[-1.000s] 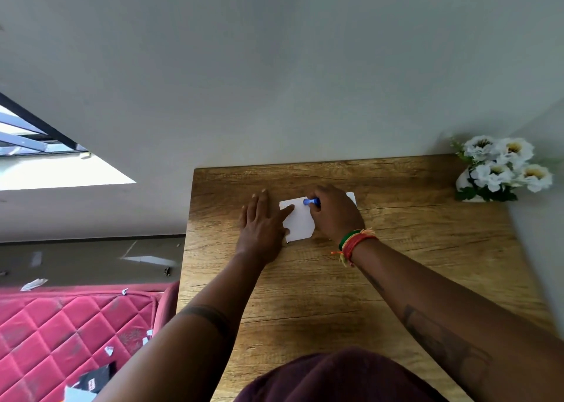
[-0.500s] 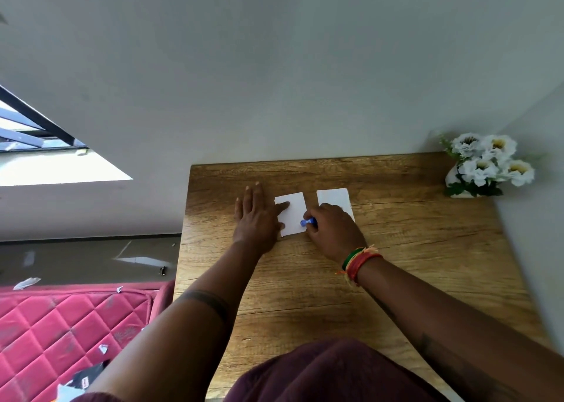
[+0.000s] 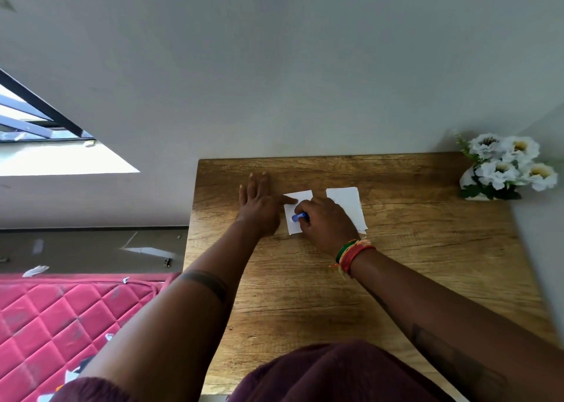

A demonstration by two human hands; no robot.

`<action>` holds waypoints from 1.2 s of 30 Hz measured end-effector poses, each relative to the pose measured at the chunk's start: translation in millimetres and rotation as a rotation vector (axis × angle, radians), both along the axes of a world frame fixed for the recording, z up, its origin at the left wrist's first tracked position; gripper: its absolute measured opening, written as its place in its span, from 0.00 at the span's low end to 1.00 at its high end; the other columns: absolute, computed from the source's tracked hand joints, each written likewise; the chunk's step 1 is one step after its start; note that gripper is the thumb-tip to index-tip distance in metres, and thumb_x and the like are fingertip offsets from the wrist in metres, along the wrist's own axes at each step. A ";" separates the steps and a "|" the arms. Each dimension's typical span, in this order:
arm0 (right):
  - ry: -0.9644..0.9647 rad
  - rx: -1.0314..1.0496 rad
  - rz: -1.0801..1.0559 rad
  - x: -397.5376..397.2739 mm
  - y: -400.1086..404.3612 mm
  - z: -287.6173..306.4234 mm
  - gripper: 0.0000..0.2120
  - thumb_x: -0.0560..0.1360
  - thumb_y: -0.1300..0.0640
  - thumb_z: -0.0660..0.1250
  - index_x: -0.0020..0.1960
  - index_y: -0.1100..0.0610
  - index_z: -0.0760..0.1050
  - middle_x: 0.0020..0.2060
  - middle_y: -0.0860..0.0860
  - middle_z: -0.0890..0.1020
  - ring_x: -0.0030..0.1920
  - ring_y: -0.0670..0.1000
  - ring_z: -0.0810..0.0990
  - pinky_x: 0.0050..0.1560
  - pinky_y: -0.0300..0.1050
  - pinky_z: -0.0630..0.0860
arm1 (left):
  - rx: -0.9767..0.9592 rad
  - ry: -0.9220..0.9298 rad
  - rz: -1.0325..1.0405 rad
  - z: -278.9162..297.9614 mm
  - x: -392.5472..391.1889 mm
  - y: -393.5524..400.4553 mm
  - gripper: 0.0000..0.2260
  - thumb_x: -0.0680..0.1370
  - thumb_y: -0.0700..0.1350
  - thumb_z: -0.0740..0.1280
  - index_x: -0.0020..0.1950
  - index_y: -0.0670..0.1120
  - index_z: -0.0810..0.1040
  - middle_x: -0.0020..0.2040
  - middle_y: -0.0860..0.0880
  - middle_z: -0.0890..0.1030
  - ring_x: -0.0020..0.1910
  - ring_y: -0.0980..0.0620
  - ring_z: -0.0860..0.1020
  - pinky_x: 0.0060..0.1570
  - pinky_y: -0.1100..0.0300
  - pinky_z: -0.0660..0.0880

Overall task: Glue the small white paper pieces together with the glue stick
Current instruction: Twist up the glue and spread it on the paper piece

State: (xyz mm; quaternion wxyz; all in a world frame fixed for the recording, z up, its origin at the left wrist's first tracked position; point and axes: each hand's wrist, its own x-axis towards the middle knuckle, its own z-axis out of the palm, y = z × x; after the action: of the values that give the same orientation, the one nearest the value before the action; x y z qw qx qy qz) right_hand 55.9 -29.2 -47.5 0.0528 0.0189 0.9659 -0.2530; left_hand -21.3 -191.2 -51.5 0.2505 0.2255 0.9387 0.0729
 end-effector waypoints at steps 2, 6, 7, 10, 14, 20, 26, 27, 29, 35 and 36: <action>0.016 0.013 0.012 -7.2 -2.2 1.8 0.09 0.79 0.54 0.66 0.58 0.52 0.80 0.52 0.52 0.82 0.53 0.54 0.79 0.55 0.51 0.77 | 0.000 -0.016 0.006 2.4 -6.1 2.4 0.32 0.80 0.34 0.62 0.77 0.65 0.69 0.85 0.42 0.38 0.81 0.34 0.31 0.79 0.31 0.38; 0.046 0.067 0.037 -19.8 -5.1 1.9 0.10 0.79 0.54 0.67 0.59 0.52 0.80 0.55 0.52 0.82 0.56 0.55 0.79 0.57 0.50 0.75 | -0.019 -0.046 0.006 4.1 -11.9 3.6 0.31 0.80 0.34 0.64 0.76 0.64 0.71 0.85 0.43 0.38 0.81 0.35 0.31 0.79 0.33 0.37; 0.050 0.085 0.055 -22.2 -5.2 1.4 0.10 0.79 0.53 0.67 0.59 0.52 0.79 0.56 0.52 0.82 0.57 0.55 0.78 0.58 0.50 0.75 | -0.025 -0.046 -0.004 4.4 -12.3 2.6 0.31 0.80 0.35 0.65 0.76 0.64 0.70 0.85 0.43 0.38 0.81 0.35 0.31 0.79 0.32 0.37; 0.047 0.125 0.104 -26.1 -4.6 0.6 0.10 0.79 0.54 0.65 0.59 0.53 0.79 0.58 0.52 0.81 0.59 0.56 0.77 0.59 0.50 0.72 | -0.025 -0.047 -0.019 6.1 -13.0 1.1 0.31 0.80 0.35 0.65 0.77 0.64 0.69 0.85 0.43 0.37 0.81 0.35 0.31 0.79 0.32 0.38; -0.002 0.115 0.138 -19.7 -4.7 3.5 0.12 0.79 0.54 0.65 0.60 0.51 0.79 0.56 0.52 0.82 0.60 0.56 0.76 0.60 0.50 0.72 | -0.033 -0.064 -0.005 10.1 -11.5 2.4 0.30 0.81 0.36 0.64 0.77 0.63 0.69 0.85 0.43 0.37 0.81 0.35 0.30 0.79 0.33 0.36; -0.017 0.097 0.141 4.0 -4.0 6.6 0.11 0.78 0.54 0.65 0.59 0.51 0.81 0.53 0.52 0.83 0.55 0.54 0.79 0.55 0.49 0.76 | -0.017 -0.058 0.002 8.8 -5.9 5.9 0.32 0.81 0.36 0.64 0.78 0.65 0.68 0.85 0.42 0.35 0.81 0.36 0.29 0.79 0.34 0.34; -0.008 0.127 0.126 16.4 8.0 6.2 0.10 0.79 0.53 0.65 0.58 0.51 0.81 0.53 0.51 0.82 0.55 0.54 0.77 0.54 0.50 0.74 | -0.029 -0.043 0.027 4.2 -1.5 6.7 0.32 0.81 0.37 0.64 0.78 0.66 0.66 0.84 0.42 0.34 0.81 0.36 0.29 0.78 0.35 0.34; -0.007 0.135 0.117 16.4 11.0 6.6 0.10 0.79 0.53 0.65 0.57 0.51 0.81 0.52 0.51 0.82 0.55 0.54 0.77 0.54 0.50 0.73 | -0.027 -0.041 0.026 3.7 -1.5 6.6 0.32 0.81 0.37 0.64 0.78 0.66 0.66 0.84 0.42 0.34 0.81 0.36 0.30 0.78 0.35 0.35; -0.014 0.145 0.092 14.5 17.4 7.6 0.10 0.78 0.53 0.64 0.56 0.51 0.81 0.53 0.51 0.83 0.54 0.54 0.77 0.52 0.50 0.73 | -0.022 -0.041 0.026 2.8 -1.5 5.9 0.31 0.81 0.38 0.63 0.79 0.66 0.66 0.84 0.42 0.34 0.81 0.36 0.30 0.79 0.35 0.36; -0.025 0.129 0.084 10.0 20.4 7.4 0.10 0.78 0.53 0.64 0.57 0.51 0.80 0.54 0.50 0.82 0.54 0.54 0.77 0.54 0.50 0.73 | -0.015 -0.032 0.033 -2.6 -0.7 5.2 0.31 0.82 0.39 0.64 0.78 0.67 0.66 0.84 0.42 0.34 0.81 0.36 0.30 0.79 0.34 0.37; -0.021 0.129 0.100 9.0 17.6 6.9 0.10 0.78 0.53 0.65 0.57 0.51 0.80 0.54 0.51 0.82 0.55 0.54 0.77 0.54 0.50 0.73 | -0.014 -0.031 0.037 -3.4 -0.2 4.9 0.31 0.82 0.39 0.64 0.78 0.67 0.65 0.84 0.42 0.34 0.81 0.36 0.30 0.79 0.34 0.37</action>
State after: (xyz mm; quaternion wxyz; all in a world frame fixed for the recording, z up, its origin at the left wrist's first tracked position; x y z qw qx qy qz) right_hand 64.9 -11.6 -40.6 0.0742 -0.0236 0.9793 -0.1869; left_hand -21.6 -186.3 -54.9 0.2652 0.2055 0.9391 0.0745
